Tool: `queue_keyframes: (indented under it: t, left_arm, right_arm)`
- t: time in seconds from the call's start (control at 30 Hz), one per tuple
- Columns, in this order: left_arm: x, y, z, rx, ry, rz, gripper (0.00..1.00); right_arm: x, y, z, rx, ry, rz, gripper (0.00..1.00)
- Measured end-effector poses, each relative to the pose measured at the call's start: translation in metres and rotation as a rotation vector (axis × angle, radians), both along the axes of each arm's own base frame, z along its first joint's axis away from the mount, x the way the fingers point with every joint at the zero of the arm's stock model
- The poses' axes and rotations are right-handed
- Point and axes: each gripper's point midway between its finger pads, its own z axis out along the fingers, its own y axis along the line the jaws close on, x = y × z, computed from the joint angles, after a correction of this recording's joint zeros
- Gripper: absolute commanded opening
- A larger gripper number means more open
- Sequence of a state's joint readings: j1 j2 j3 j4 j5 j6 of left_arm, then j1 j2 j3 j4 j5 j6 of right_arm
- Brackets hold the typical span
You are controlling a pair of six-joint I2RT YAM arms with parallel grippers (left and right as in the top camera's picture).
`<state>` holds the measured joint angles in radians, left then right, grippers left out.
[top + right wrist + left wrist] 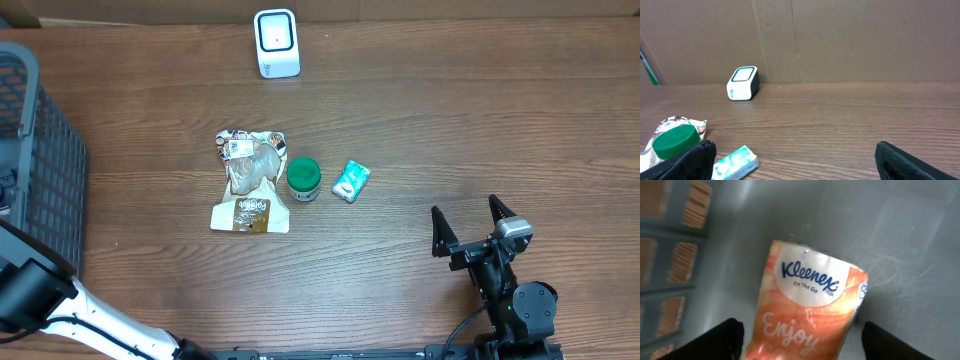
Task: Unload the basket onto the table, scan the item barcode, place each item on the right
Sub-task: 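Move the left gripper into the basket to the orange Kleenex pack, then grasp the orange Kleenex pack with the left gripper and lift it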
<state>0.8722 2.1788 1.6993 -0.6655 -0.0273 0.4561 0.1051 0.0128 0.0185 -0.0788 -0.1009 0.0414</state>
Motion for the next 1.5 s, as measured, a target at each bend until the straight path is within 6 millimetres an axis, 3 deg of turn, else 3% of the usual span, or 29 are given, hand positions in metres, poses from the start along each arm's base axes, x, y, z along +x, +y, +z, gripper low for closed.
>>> queue_keyframes:
  t: [0.23, 0.6, 0.87, 1.0, 1.13, 1.23, 1.37, 1.43, 1.5]
  left_arm:
    - [-0.003, -0.004, -0.007, -0.02, 0.02, -0.007, 0.65]
    - [-0.005, -0.01, -0.012, -0.054, 0.003, 0.036, 0.3]
    - [-0.011, -0.019, -0.009, -0.094, 0.025, 0.058, 0.3]
    - [-0.008, -0.025, 0.003, -0.121, 0.023, 0.1, 0.32]
    - [0.015, -0.026, 0.046, -0.088, -0.066, 0.124, 0.31]
    - [0.036, -0.033, 0.108, -0.036, -0.199, 0.131, 0.28]
    - [0.056, -0.064, 0.214, 0.039, -0.427, 0.118, 0.27]
    - [0.059, -0.094, 0.275, 0.071, -0.557, 0.09, 0.27]
    - [0.058, -0.128, 0.32, 0.08, -0.658, 0.051, 0.26]
  right_arm:
    - [0.0, 0.0, 0.0, 0.0, 0.0, 0.0, 1.0]
    - [0.0, 0.0, 0.0, 0.0, 0.001, 0.0, 1.0]
    - [0.0, 0.0, 0.0, 0.0, 0.0, 0.0, 1.0]
    - [0.0, 0.0, 0.0, 0.0, 0.001, 0.0, 1.0]
    - [0.0, 0.0, 0.0, 0.0, 0.0, 0.0, 1.0]
    - [0.0, 0.0, 0.0, 0.0, 0.0, 0.0, 1.0]
    - [0.0, 0.0, 0.0, 0.0, 0.0, 0.0, 1.0]
    - [0.0, 0.0, 0.0, 0.0, 0.001, 0.0, 1.0]
    - [0.0, 0.0, 0.0, 0.0, 0.0, 0.001, 1.0]
